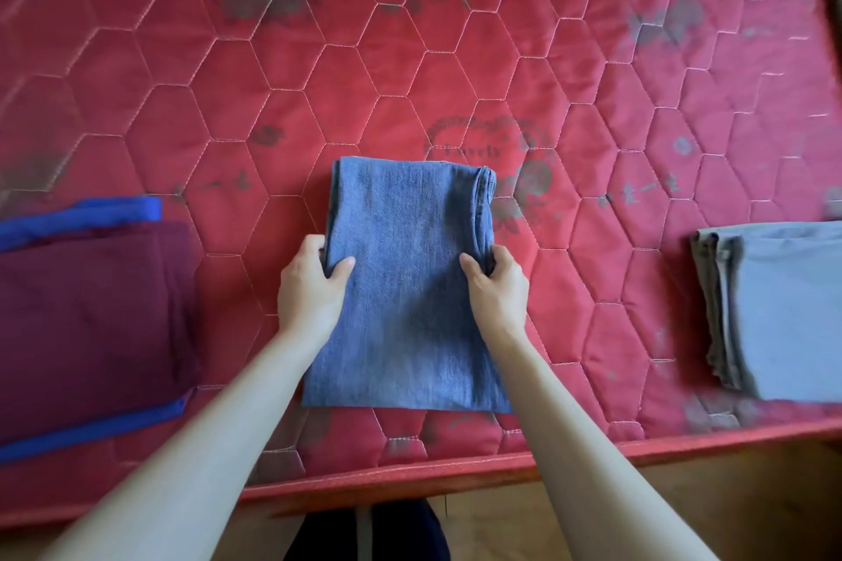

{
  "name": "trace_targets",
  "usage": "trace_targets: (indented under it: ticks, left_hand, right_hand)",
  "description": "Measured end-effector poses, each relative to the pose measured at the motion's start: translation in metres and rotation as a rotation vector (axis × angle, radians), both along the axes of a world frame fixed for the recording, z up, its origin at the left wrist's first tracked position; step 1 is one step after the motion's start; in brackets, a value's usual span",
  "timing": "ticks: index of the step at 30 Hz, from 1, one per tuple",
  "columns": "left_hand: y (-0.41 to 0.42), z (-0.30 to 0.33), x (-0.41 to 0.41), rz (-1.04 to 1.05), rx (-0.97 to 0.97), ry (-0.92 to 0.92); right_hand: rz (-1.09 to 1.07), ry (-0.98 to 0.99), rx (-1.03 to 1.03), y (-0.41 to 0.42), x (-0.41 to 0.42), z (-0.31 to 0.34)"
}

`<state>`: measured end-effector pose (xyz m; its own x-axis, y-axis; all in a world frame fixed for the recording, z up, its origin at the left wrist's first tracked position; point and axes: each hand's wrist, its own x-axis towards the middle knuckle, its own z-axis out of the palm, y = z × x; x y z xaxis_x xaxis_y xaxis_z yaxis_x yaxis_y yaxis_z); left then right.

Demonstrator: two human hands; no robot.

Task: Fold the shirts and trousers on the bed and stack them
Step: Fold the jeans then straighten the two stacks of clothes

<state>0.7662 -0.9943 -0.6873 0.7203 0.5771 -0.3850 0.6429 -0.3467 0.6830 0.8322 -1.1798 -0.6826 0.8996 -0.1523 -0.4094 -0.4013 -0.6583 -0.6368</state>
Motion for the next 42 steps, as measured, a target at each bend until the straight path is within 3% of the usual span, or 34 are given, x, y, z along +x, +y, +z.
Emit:
trace_targets:
  ticks: [8,11,15,17,19,23,31,34,38,42]
  left_hand:
    - [-0.007,0.0,0.003,-0.028,0.031,-0.1]
    - [-0.009,0.0,0.001,-0.044,0.141,-0.086]
    - [-0.016,0.0,-0.002,-0.285,0.521,-0.226]
    - [-0.024,-0.004,0.001,-0.504,0.609,-0.303]
    - [-0.035,-0.012,0.007,-0.712,0.65,-0.305]
    - [-0.035,-0.038,0.015,-0.852,0.732,-0.104]
    - [-0.043,-0.058,-0.006,-0.525,0.693,0.064]
    - [-0.04,-0.049,-0.001,-0.592,0.774,0.024]
    - [-0.036,-0.041,0.036,-0.757,0.895,-0.172]
    - [-0.014,-0.054,0.079,-0.84,0.904,-0.101]
  right_hand:
    - [-0.158,0.02,-0.059,0.001,-0.012,-0.001]
    - [-0.077,0.029,-0.102,0.0,-0.015,0.0]
    - [0.14,-0.335,-0.291,-0.002,-0.012,0.002]
    - [0.32,-0.535,-0.388,0.006,-0.011,0.0]
    - [0.518,-0.608,-0.419,0.019,-0.01,-0.008]
    - [0.805,-0.47,-0.537,0.02,-0.003,-0.036]
    - [0.75,-0.319,-0.558,-0.002,0.014,-0.056]
    - [0.717,-0.33,-0.564,0.001,0.021,-0.05]
    - [0.789,-0.488,-0.572,0.016,0.034,-0.043]
    - [0.866,-0.415,-0.612,0.021,0.06,-0.056]
